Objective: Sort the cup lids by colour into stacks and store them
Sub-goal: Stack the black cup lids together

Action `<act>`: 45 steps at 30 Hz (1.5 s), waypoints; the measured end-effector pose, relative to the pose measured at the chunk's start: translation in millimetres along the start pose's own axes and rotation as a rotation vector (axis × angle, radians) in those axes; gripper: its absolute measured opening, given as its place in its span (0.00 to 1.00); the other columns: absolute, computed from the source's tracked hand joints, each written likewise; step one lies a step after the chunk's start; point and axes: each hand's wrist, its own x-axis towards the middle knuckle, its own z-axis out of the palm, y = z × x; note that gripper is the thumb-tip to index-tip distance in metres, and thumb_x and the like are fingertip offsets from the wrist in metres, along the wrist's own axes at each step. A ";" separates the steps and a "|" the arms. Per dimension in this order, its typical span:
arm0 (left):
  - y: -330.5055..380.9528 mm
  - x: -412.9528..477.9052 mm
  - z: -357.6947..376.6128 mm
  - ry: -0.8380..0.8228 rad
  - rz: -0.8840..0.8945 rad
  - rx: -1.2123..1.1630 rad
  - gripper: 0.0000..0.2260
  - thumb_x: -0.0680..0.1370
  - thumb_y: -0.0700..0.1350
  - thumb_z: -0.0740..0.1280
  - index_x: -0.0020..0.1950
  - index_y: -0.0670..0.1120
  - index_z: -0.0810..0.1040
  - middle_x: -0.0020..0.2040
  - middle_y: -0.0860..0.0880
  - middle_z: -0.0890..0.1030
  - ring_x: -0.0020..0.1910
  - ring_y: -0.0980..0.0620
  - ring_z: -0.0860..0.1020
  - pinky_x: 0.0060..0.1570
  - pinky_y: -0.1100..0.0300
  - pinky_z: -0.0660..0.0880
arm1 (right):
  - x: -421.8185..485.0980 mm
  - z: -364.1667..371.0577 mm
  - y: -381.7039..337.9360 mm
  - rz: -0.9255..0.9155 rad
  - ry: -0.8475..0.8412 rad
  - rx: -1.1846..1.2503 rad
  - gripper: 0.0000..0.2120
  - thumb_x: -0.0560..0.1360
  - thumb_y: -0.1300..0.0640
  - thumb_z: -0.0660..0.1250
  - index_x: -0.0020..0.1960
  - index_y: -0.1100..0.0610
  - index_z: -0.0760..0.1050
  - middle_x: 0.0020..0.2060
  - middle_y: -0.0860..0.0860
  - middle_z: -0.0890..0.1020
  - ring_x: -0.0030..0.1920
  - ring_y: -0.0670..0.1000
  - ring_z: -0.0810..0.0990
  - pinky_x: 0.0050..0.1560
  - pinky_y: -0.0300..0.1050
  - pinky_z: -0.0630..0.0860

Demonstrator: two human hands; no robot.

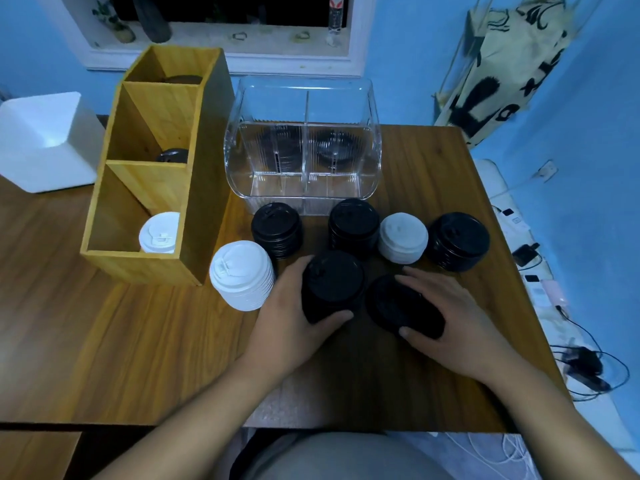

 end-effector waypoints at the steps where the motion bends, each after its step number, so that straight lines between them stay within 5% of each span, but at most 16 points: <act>1: -0.5 -0.2 0.3 -0.002 0.000 -0.004 0.39 0.68 0.57 0.81 0.75 0.52 0.67 0.67 0.57 0.75 0.68 0.61 0.73 0.68 0.65 0.69 | 0.7 2.1 -1.5 -0.005 0.002 -0.021 0.36 0.70 0.35 0.70 0.76 0.40 0.65 0.74 0.37 0.67 0.74 0.42 0.64 0.73 0.54 0.64; 7: -0.1 -0.2 -0.1 -0.012 0.002 -0.011 0.38 0.68 0.57 0.81 0.73 0.52 0.68 0.66 0.58 0.75 0.67 0.60 0.74 0.67 0.60 0.72 | 5.8 13.4 -8.7 -0.014 0.016 -0.112 0.37 0.70 0.31 0.69 0.76 0.41 0.66 0.71 0.39 0.69 0.72 0.44 0.65 0.72 0.52 0.65; 12: 2.2 -0.2 -1.2 -0.012 0.008 -0.016 0.38 0.68 0.59 0.80 0.73 0.54 0.68 0.65 0.59 0.76 0.66 0.59 0.74 0.65 0.58 0.74 | 4.9 -3.3 -27.3 0.008 0.218 0.093 0.32 0.69 0.35 0.72 0.70 0.41 0.72 0.66 0.38 0.72 0.68 0.39 0.67 0.66 0.37 0.64; 15: 1.7 -1.6 -1.8 -0.009 0.013 -0.006 0.38 0.68 0.61 0.79 0.73 0.54 0.68 0.65 0.60 0.76 0.65 0.61 0.75 0.64 0.62 0.74 | 22.9 -2.7 -58.0 -0.049 0.201 0.080 0.32 0.71 0.34 0.70 0.72 0.40 0.70 0.67 0.36 0.68 0.69 0.38 0.65 0.63 0.30 0.62; 21: 6.2 -3.8 -3.4 0.017 0.003 0.001 0.35 0.69 0.60 0.75 0.70 0.66 0.61 0.60 0.71 0.72 0.60 0.70 0.73 0.57 0.76 0.68 | 55.6 16.5 -87.2 -0.098 0.032 -0.103 0.34 0.74 0.35 0.67 0.77 0.39 0.63 0.72 0.41 0.62 0.74 0.46 0.59 0.70 0.41 0.60; 25: 2.1 -4.2 -2.3 0.011 -0.027 0.012 0.37 0.68 0.59 0.76 0.74 0.59 0.64 0.61 0.69 0.72 0.60 0.71 0.72 0.58 0.75 0.69 | 59.1 19.4 -89.9 -0.097 -0.017 -0.117 0.33 0.76 0.35 0.65 0.78 0.38 0.61 0.73 0.40 0.59 0.74 0.44 0.56 0.70 0.41 0.60; 30: -2.0 -4.0 -1.2 -0.009 -0.045 0.029 0.46 0.68 0.52 0.80 0.81 0.54 0.60 0.70 0.63 0.70 0.67 0.70 0.66 0.64 0.78 0.63 | 64.2 21.6 -93.1 -0.092 -0.032 -0.178 0.34 0.74 0.31 0.63 0.77 0.36 0.60 0.71 0.39 0.60 0.73 0.45 0.61 0.65 0.44 0.73; 39: -0.1 -5.0 -1.9 -0.022 -0.024 0.055 0.41 0.72 0.55 0.77 0.80 0.54 0.61 0.74 0.57 0.71 0.72 0.63 0.68 0.71 0.64 0.69 | 59.7 33.7 -84.2 -0.089 0.005 -0.069 0.34 0.72 0.31 0.65 0.76 0.35 0.62 0.70 0.37 0.61 0.73 0.44 0.61 0.66 0.42 0.69; 45: 0.5 -6.8 -3.2 -0.030 -0.027 0.080 0.40 0.72 0.57 0.77 0.80 0.56 0.61 0.73 0.59 0.71 0.71 0.65 0.68 0.69 0.63 0.70 | 53.0 27.9 -82.0 -0.158 0.017 -0.184 0.35 0.74 0.25 0.53 0.77 0.38 0.62 0.75 0.38 0.62 0.73 0.44 0.62 0.66 0.43 0.70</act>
